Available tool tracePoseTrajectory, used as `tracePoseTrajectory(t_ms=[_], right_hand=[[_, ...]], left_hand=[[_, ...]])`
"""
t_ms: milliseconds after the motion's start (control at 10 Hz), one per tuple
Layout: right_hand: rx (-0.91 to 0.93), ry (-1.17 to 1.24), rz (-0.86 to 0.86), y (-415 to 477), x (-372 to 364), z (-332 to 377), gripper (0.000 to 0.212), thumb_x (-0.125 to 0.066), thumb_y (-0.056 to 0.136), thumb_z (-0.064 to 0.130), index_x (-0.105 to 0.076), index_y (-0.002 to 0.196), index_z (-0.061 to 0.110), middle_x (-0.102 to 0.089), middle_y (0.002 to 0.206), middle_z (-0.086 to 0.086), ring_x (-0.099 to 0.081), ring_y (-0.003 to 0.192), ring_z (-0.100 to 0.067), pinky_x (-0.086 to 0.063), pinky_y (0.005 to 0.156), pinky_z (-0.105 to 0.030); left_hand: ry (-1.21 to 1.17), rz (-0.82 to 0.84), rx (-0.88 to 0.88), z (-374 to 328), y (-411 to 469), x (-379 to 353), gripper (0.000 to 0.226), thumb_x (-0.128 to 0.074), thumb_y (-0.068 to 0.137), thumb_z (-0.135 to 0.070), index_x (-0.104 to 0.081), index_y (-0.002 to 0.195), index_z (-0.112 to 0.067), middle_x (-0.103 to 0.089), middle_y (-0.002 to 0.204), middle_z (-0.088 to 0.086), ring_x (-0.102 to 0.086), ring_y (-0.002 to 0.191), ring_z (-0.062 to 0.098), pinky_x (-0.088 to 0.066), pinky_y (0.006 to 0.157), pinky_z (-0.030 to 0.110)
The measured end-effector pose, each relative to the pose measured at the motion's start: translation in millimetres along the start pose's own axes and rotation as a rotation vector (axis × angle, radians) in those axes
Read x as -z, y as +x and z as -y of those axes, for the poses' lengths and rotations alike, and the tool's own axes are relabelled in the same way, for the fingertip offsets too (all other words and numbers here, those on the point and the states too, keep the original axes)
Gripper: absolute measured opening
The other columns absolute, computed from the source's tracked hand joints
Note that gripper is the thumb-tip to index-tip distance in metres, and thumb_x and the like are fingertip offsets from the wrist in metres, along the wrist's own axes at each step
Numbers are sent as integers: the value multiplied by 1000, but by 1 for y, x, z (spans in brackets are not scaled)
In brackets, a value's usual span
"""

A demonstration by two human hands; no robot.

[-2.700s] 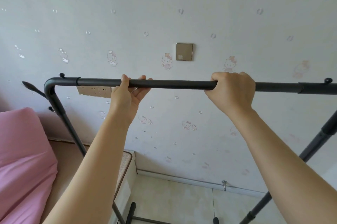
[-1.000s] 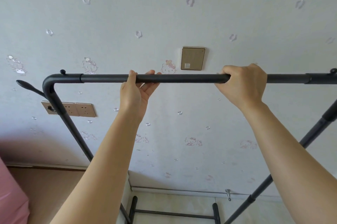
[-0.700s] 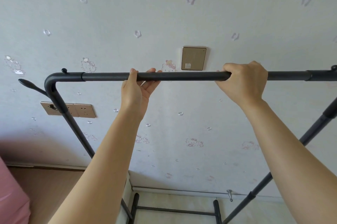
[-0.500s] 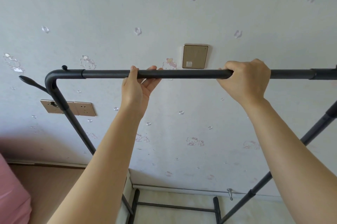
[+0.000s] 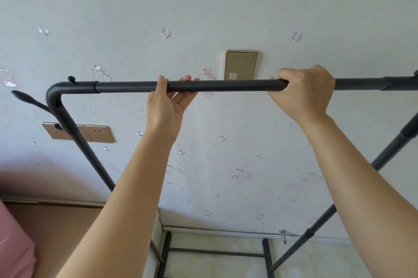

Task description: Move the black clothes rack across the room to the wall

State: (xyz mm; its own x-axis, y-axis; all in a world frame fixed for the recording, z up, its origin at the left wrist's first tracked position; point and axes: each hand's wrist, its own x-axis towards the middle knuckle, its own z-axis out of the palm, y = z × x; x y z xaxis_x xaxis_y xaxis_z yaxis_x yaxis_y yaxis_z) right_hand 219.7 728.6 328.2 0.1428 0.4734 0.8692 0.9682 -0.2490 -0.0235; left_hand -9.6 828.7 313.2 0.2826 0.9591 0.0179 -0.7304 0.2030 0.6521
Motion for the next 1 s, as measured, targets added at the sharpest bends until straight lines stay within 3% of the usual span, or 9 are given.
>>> tracePoseTrajectory(t_ms=[200, 400, 600, 700, 800, 900, 1000], right_hand=[[-5, -10, 7, 0, 0, 2, 40, -63, 68, 10, -30, 47, 17, -17, 40, -6, -14, 48, -29, -17, 54, -28], [-43, -15, 113, -3, 8, 5, 27, -63, 67, 11, -42, 49, 14, -24, 38, -4, -19, 43, -30, -19, 57, -29], [-119, 7, 179, -6, 18, 0, 27, -65, 71, 19, -43, 54, 20, -36, 41, -1, -35, 46, -28, -22, 64, -28], [-153, 11, 181, -10, 29, -9, 22, -67, 71, 19, -49, 58, 21, -44, 47, 4, -42, 53, -25, -25, 69, -29], [-138, 98, 230, -19, 46, -15, 15, -71, 73, 13, -58, 69, 20, -55, 59, 8, -51, 65, -22, -34, 76, -32], [-164, 340, 340, -21, 76, -25, 25, -74, 74, 4, -66, 89, 21, -64, 86, 10, -56, 89, -16, -42, 83, -29], [-210, 501, 413, -38, 112, -31, 37, -77, 75, 4, -65, 103, 25, -62, 105, 11, -52, 104, -6, -33, 87, -7]], left_hand=[[-7, 11, -3, -2, 0, 4, 15, -40, 104, -22, -40, 102, -7, -70, 90, 23, -69, 101, 42, -59, 82, 47], [-12, 13, 32, -5, -3, 3, 18, -40, 104, -23, -43, 96, -7, -70, 95, 25, -69, 102, 41, -57, 87, 49], [64, 11, 93, -11, -7, 7, 18, -45, 102, -24, -49, 98, -7, -75, 86, 19, -74, 91, 33, -60, 82, 43], [108, -30, 98, -17, -11, 7, 19, -50, 100, -24, -52, 99, -5, -72, 97, 17, -73, 92, 32, -59, 83, 42], [171, -4, 121, -17, -16, 18, 22, -55, 98, -25, -53, 98, -4, -66, 106, 15, -73, 95, 30, -60, 83, 39], [246, 82, 88, -25, -20, 22, 24, -58, 96, -21, -55, 108, 0, -65, 104, 11, -74, 92, 23, -60, 80, 31], [358, 93, 88, -25, -36, 39, 28, -62, 92, -11, -56, 116, 3, -64, 104, 12, -72, 91, 19, -58, 75, 24]])
